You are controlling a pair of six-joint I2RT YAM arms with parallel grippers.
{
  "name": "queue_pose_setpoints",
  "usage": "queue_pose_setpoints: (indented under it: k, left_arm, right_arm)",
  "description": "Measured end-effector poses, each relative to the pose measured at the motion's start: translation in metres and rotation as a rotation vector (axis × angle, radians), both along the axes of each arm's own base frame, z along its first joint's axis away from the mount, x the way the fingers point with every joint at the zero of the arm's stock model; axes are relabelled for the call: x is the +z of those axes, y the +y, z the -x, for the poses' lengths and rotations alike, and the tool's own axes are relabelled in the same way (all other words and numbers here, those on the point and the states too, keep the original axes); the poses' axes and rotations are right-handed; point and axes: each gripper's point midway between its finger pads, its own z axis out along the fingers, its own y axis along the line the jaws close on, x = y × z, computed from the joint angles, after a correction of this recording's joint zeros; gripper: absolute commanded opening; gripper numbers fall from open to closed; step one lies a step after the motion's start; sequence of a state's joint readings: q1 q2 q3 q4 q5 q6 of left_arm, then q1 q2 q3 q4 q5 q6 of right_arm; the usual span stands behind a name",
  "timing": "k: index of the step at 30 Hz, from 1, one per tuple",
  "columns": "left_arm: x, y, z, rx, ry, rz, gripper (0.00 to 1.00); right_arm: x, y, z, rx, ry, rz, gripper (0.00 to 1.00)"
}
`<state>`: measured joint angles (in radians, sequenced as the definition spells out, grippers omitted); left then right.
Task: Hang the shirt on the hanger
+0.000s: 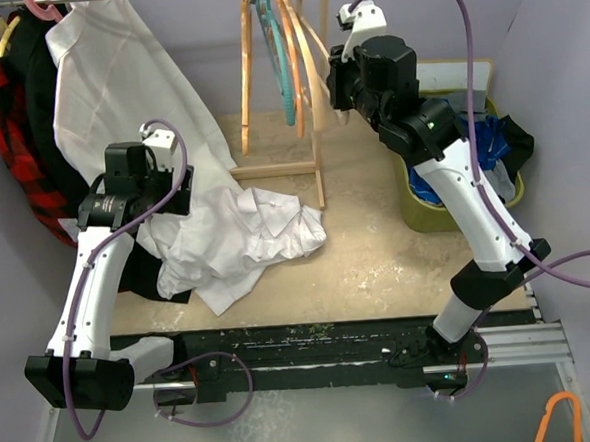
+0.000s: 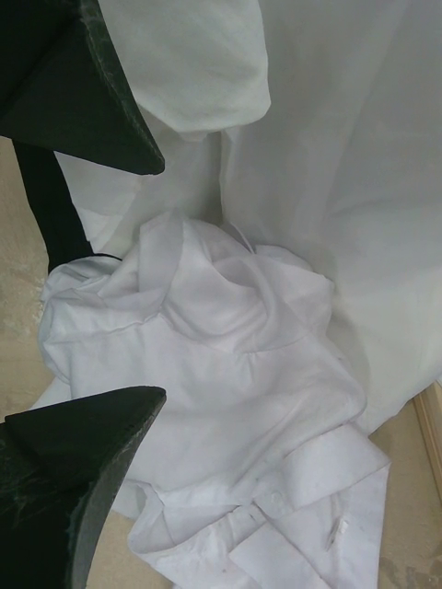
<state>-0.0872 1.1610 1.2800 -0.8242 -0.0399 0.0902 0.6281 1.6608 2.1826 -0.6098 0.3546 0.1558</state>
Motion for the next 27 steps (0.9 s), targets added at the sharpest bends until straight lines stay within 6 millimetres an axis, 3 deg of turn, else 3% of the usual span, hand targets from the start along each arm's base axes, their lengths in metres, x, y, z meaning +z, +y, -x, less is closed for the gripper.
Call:
queue_pose_setpoints:
  k: [1,2,8,13,18,22,27]
  left_arm:
    - [0.0,0.0,0.0,-0.001,0.001,0.001,0.99]
    - [-0.001,-0.001,0.0,-0.003,0.002,0.001,0.99]
    - [-0.002,-0.004,0.001,-0.022,0.006,0.008,0.99]
    - [-0.015,-0.026,0.013,-0.187,0.082,0.046,0.99]
    - [-0.044,-0.055,0.026,-0.336,0.215,0.042,0.99]
    - [-0.073,-0.077,0.03,-0.39,0.284,-0.051,0.99]
    - [-0.083,-0.073,0.004,-0.276,0.285,-0.104,0.99]
  right_arm:
    - [0.002,0.0,0.0,-0.001,-0.006,0.002,0.02]
    - [0.004,-0.001,0.0,-0.003,-0.01,-0.001,0.0]
    - [0.007,-0.001,0.0,-0.003,-0.017,0.0,0.0]
    - [0.01,0.001,0.0,0.006,-0.033,-0.014,0.0]
    - [0.021,-0.006,0.015,0.029,-0.054,-0.035,0.0]
    - [0.052,-0.015,0.032,0.044,-0.133,-0.092,0.0]
    - [0.063,-0.031,0.059,0.06,-0.158,-0.114,0.0]
